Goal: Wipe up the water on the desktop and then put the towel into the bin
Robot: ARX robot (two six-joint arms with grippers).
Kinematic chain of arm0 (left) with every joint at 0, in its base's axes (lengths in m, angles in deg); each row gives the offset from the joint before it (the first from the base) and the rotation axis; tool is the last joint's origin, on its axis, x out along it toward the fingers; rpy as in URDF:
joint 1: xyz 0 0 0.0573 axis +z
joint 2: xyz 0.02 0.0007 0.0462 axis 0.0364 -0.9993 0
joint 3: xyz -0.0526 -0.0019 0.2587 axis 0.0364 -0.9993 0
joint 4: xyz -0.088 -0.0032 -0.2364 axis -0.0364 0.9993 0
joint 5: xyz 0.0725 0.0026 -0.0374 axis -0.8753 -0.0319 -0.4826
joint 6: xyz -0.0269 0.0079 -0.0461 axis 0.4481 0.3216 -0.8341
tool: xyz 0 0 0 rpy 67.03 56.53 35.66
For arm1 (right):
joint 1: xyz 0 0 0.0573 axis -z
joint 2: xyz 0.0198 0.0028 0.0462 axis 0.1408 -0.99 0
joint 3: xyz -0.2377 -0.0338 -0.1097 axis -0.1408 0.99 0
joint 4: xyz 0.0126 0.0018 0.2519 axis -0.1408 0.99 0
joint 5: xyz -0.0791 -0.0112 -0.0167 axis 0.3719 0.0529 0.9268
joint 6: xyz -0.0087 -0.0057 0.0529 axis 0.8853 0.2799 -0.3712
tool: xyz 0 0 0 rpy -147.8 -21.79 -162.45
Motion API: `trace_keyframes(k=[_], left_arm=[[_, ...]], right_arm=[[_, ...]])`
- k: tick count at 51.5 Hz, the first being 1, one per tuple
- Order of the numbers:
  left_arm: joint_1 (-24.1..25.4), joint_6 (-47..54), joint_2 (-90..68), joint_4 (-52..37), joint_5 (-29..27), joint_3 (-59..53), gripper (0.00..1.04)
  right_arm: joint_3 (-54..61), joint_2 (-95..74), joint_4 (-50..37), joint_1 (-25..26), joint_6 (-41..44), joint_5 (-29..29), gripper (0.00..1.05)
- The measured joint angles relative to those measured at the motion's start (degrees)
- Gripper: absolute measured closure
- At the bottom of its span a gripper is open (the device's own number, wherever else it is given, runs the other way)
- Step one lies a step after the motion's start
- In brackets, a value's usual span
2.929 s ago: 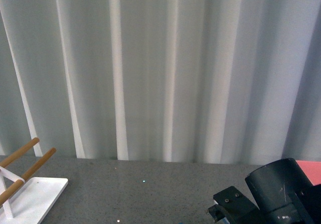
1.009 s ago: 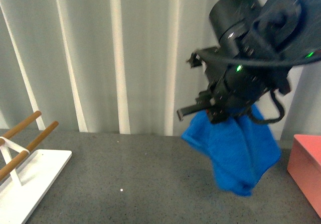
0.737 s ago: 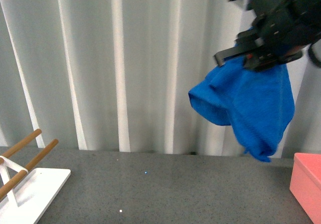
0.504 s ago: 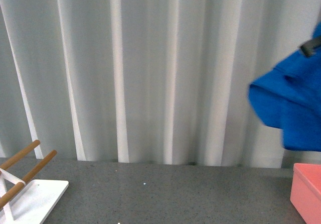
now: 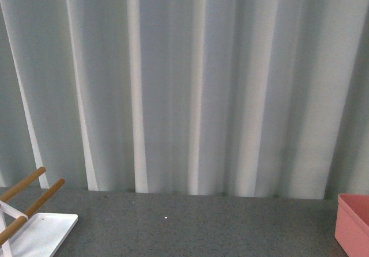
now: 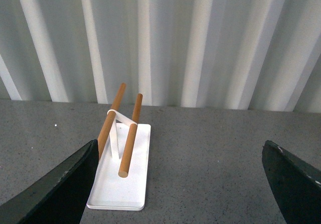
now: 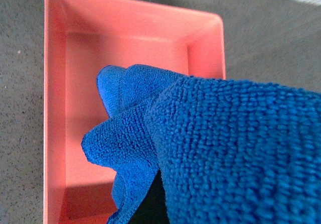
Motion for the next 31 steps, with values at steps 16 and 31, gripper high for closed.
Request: trace_keyframes(k=[16, 31], left_arm=[[0.0, 0.0, 0.0, 0.0, 0.0, 0.0, 0.07], [0.0, 0.0, 0.0, 0.0, 0.0, 0.0, 0.07]], right_arm=[[-3.69, -7.93, 0.31, 0.55, -2.62, -1.16, 1.01], [-5.9, -9.81, 1.05, 0.0, -3.32, 0.15, 1.01]])
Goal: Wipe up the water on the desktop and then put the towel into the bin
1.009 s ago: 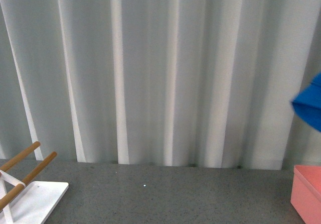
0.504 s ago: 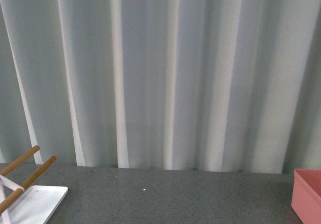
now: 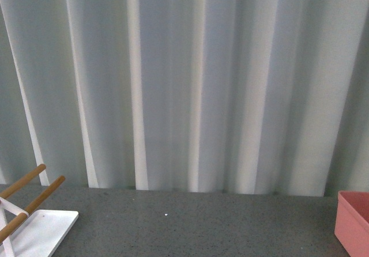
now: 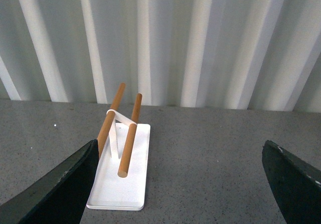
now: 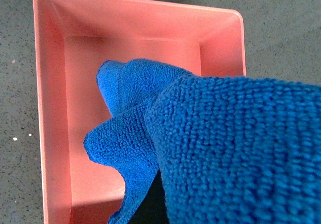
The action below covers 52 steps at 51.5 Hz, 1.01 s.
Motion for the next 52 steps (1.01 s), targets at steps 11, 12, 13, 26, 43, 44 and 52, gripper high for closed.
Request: trace_keyframes(k=[11, 12, 13, 26, 43, 44, 52], left_arm=[[0.0, 0.0, 0.0, 0.0, 0.0, 0.0, 0.07], [0.0, 0.0, -0.02, 0.0, 0.0, 0.0, 0.07], [0.0, 0.0, -0.02, 0.0, 0.0, 0.0, 0.07], [0.0, 0.0, 0.0, 0.0, 0.0, 0.0, 0.07], [0.0, 0.0, -0.02, 0.0, 0.0, 0.0, 0.07], [0.0, 0.0, 0.0, 0.0, 0.0, 0.0, 0.07], [0.0, 0.02, -0.02, 0.0, 0.0, 0.0, 0.07]], right_arm=[[0.04, -0.09, 1.01, 0.0, 0.0, 0.09, 0.71], [0.02, -0.09, 1.01, 0.0, 0.0, 0.07, 0.69], [0.02, -0.09, 1.01, 0.0, 0.0, 0.07, 0.65], [0.04, -0.09, 1.01, 0.0, 0.0, 0.15, 0.26], [1.11, 0.17, -1.66, 0.24, -0.92, -1.86, 0.08], [3.89, 1.07, -7.67, 0.5, -2.6, -5.46, 0.11], [30.03, 8.87, -55.34, -0.61, -13.03, -22.75, 0.38]])
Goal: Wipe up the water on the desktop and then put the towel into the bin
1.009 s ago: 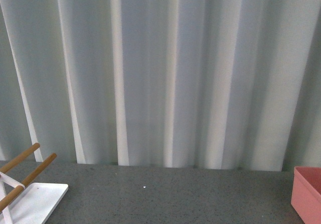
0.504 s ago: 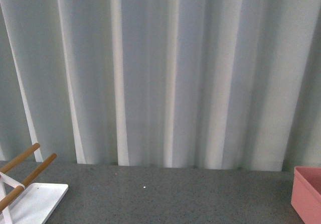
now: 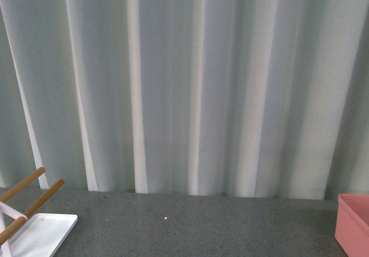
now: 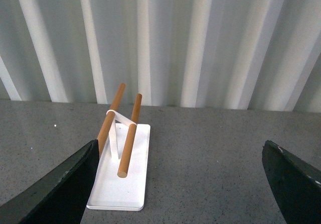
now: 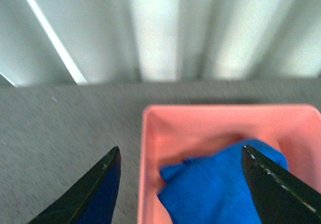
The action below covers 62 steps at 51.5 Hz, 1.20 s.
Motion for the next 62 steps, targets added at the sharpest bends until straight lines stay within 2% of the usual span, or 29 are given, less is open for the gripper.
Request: trace_keyframes(k=[2, 5, 8, 16, 20, 37, 40, 44, 49, 54, 62], left_arm=[[0.0, 0.0, 0.02, 0.0, 0.02, 0.0, 0.07], [0.0, 0.0, 0.02, 0.0, 0.02, 0.0, 0.07], [0.0, 0.0, -0.02, 0.0, 0.0, 0.0, 0.07], [0.0, 0.0, 0.02, 0.0, -0.02, 0.0, 0.07], [0.0, -0.02, 0.02, 0.0, 0.0, 0.0, 0.07], [0.0, 0.0, 0.02, 0.0, 0.0, 0.0, 0.07], [0.0, -0.02, 0.02, 0.0, 0.0, 0.0, 0.07], [0.0, 0.0, 0.02, 0.0, 0.0, 0.0, 0.07], [0.0, 0.0, 0.02, 0.0, -0.02, 0.0, 0.07], [0.0, 0.0, 0.02, 0.0, -0.02, 0.0, 0.07], [0.0, -0.02, 0.0, 0.0, 0.0, 0.0, 0.07]], right_arm=[[5.44, 1.6, -12.13, -0.81, -0.94, 0.11, 0.45], [10.32, 4.17, -21.64, -1.77, -1.86, 0.72, 0.54], [13.99, 7.19, -26.73, -2.67, -2.34, 1.44, 0.63], [23.69, 14.23, -30.18, -5.03, -2.91, 3.5, 0.91], [27.26, 16.26, -30.47, -5.75, -2.89, 4.55, 1.02], [38.91, 29.99, -28.61, -9.09, -3.08, 7.74, 1.01], [40.24, 32.35, -27.52, -11.08, -3.08, 11.08, 1.01], [42.1, 36.3, -25.51, -13.05, -3.08, 11.47, 1.01], [43.58, 39.58, -23.65, -13.22, -3.08, 11.63, 1.01], [45.9, 40.35, -25.9, -13.22, -3.08, 11.65, 1.01], [47.58, 46.21, -20.81, -13.22, -3.1, 11.67, 1.01]])
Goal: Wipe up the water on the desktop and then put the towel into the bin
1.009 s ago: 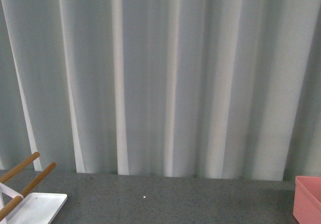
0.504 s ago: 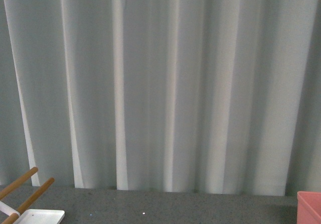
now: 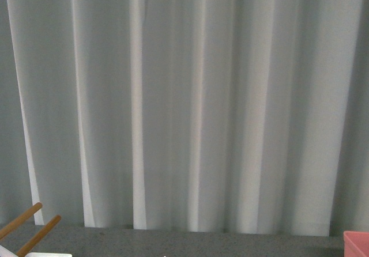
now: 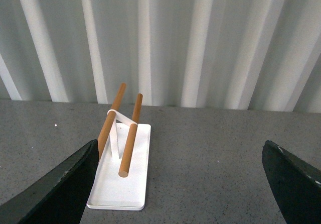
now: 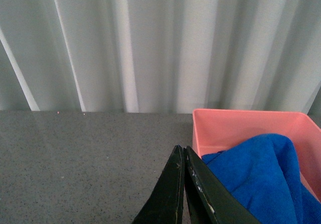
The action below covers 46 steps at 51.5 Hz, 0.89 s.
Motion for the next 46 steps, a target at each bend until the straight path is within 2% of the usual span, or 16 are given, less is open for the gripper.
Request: trace_keyframes(k=[21, 46], left_arm=[[0.0, 0.0, 0.0, 0.0, 0.0, 0.0, 0.07], [0.0, 0.02, 0.0, 0.0, 0.0, 0.0, 0.07]], right_arm=[[0.2, 17.73, 15.72, -0.04, -0.04, 0.13, 1.01], [0.24, 30.62, 28.06, -0.04, -0.35, 0.17, 1.01]])
